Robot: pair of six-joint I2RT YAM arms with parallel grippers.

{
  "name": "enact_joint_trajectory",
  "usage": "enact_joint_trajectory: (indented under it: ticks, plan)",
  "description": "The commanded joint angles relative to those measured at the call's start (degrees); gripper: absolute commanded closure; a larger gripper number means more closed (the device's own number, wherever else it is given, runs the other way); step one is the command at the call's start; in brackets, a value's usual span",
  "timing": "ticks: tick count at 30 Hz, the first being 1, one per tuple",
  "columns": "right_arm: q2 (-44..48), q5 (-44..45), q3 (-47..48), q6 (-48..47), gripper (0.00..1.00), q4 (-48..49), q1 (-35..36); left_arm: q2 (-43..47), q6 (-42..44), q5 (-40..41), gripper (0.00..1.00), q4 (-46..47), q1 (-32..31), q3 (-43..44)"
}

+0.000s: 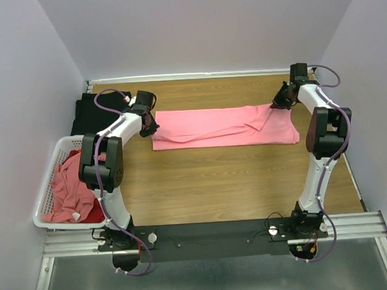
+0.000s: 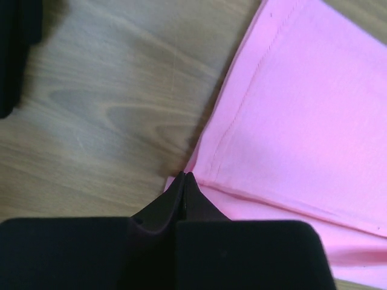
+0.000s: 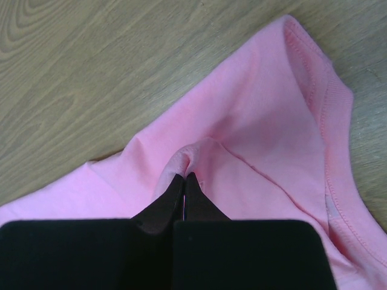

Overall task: Fold and stack the t-shirts
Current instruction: Fold the tshirt

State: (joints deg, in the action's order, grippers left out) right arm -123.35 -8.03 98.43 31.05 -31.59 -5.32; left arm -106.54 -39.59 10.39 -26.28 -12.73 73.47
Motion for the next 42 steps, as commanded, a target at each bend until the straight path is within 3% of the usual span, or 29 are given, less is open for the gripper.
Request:
enact_joint_trajectory:
  ticks: [1, 10, 21, 24, 27, 28, 32, 38, 42]
  plan:
    - [-1.98, 1.44, 2.29, 0.5, 0.99, 0.48, -0.48, -2.44, 0.75, -2.65, 1.0, -0.09, 2.01, 2.81]
    - [-2.6, 2.85, 1.32, 0.68, 0.99, 0.39, -1.88, -6.4, 0.92, -6.17, 1.0, 0.44, 3.5, 6.33]
    - [-2.6, 2.32, 1.23, 0.68, 0.99, 0.39, -2.59, -7.63, 2.85, -5.03, 1.0, 1.15, 3.5, 7.91]
    - [-2.86, 0.92, 1.5, 0.5, 0.91, 0.39, -2.59, -7.89, 3.12, -3.8, 1.0, 1.15, 3.5, 8.0]
    - [-2.69, -0.49, 1.32, -0.46, 0.8, 0.31, -2.59, -7.37, 3.38, -1.79, 0.9, 0.97, 3.5, 8.27]
    - [-2.34, -0.32, 1.06, -0.64, 0.72, 0.31, -2.59, -7.19, 3.56, -1.26, 0.77, 0.88, 3.5, 8.35]
    - [1.96, 1.53, 0.09, -1.95, 0.57, 0.31, -2.5, -3.34, 4.61, 2.43, 0.57, 0.44, 3.5, 8.44]
    - [7.59, 1.18, -4.12, -3.19, 0.53, 0.31, -2.5, 3.52, 6.28, 5.69, 0.39, -0.61, 2.54, 6.25]
    - [9.44, -3.03, -7.55, -3.1, 0.51, 0.57, -1.63, 6.96, 6.63, 6.91, 0.35, -0.44, -0.79, 2.91]
